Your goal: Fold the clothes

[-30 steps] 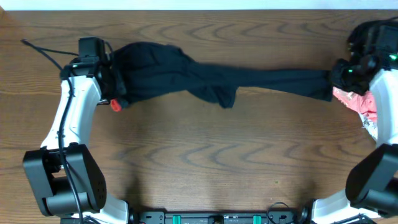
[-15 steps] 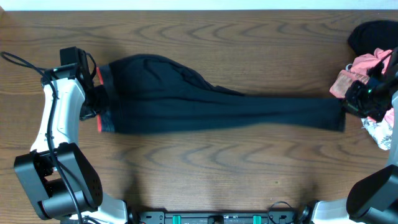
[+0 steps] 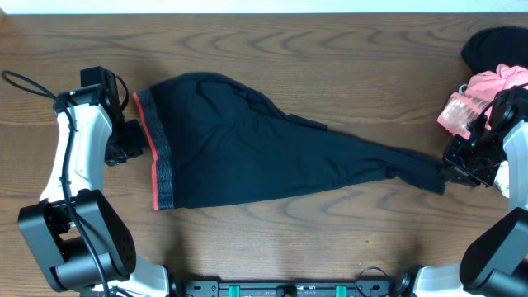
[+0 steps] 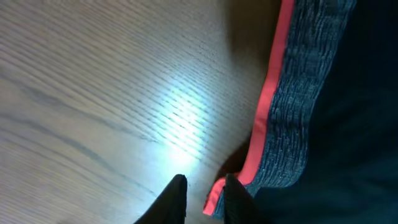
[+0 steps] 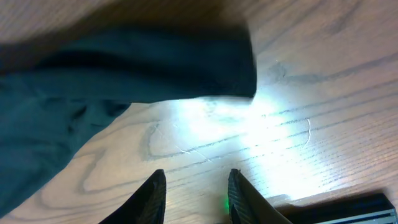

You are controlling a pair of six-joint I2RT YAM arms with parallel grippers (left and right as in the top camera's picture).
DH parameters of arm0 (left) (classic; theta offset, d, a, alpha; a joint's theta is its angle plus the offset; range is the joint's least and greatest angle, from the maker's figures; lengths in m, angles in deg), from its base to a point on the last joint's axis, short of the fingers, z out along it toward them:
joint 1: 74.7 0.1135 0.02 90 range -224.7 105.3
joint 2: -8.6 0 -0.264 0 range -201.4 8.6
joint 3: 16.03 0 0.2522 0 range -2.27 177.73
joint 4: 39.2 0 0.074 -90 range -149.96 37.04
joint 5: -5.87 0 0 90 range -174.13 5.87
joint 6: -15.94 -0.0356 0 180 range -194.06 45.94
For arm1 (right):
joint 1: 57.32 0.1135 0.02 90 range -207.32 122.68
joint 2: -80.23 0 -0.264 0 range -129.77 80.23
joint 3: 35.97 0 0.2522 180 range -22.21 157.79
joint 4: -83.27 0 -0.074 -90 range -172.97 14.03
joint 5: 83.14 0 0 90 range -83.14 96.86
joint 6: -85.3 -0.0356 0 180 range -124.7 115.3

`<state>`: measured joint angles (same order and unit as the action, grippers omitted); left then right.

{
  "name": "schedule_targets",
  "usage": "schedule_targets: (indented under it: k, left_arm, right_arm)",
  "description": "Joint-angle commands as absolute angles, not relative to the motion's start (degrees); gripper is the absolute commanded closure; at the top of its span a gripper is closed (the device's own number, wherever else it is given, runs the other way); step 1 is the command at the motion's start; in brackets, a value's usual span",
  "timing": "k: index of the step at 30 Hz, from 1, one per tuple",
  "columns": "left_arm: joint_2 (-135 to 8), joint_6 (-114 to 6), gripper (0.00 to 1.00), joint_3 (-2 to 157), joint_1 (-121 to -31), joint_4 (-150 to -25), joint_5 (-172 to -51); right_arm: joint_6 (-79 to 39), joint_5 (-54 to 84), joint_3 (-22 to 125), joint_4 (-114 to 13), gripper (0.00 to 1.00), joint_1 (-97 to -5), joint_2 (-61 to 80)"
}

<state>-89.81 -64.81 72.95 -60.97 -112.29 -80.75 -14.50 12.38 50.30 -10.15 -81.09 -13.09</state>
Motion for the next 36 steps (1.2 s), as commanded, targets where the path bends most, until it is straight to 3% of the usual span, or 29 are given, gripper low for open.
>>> schedule_targets:
  k: [1,7,10,14,17,22,28,36]
  left_arm:
    - [-88.26,-65.0,0.89,73.72,-60.75,-111.46,-81.36]
    - [-88.26,-66.03,0.94,73.72,-61.05,-106.96,-94.1]
    - [-88.26,-69.48,0.94,73.72,-62.41,-104.4,-104.11]
    - [-88.28,-71.17,0.94,73.7,-65.8,-103.42,-105.56]
    - [-88.3,-71.27,0.94,73.7,-68.59,-103.64,-105.58]
    - [-88.85,-71.21,0.94,73.7,-72.75,-106.44,-103.46]
    - [-91.23,-68.85,0.94,73.15,-74.06,-109.48,-98.02]
    - [-95.29,-68.85,0.94,68.58,-74.15,-109.08,-98.06]
  right_arm:
    - [-14.24,12.27,50.22,-10.13,0.72,-81.64,-12.76]
    - [-11.84,17.05,50.22,-11.72,0.74,-81.37,-12.76]
    - [-1.69,33.23,50.22,-15.0,0.8,-80.35,-12.76]
    - [6.59,52.79,50.22,-19.83,0.99,-77.2,-12.76]
    - [6.74,55.61,50.22,-25.08,0.99,-72.41,-12.76]
    - [5.37,55.46,50.22,-36.25,0.99,-59.78,-12.76]
    - [-10.06,39.59,50.22,-54.7,0.99,-46.47,-12.95]
    - [-16.56,28.46,50.22,-64.66,0.99,-37.81,-18.9]
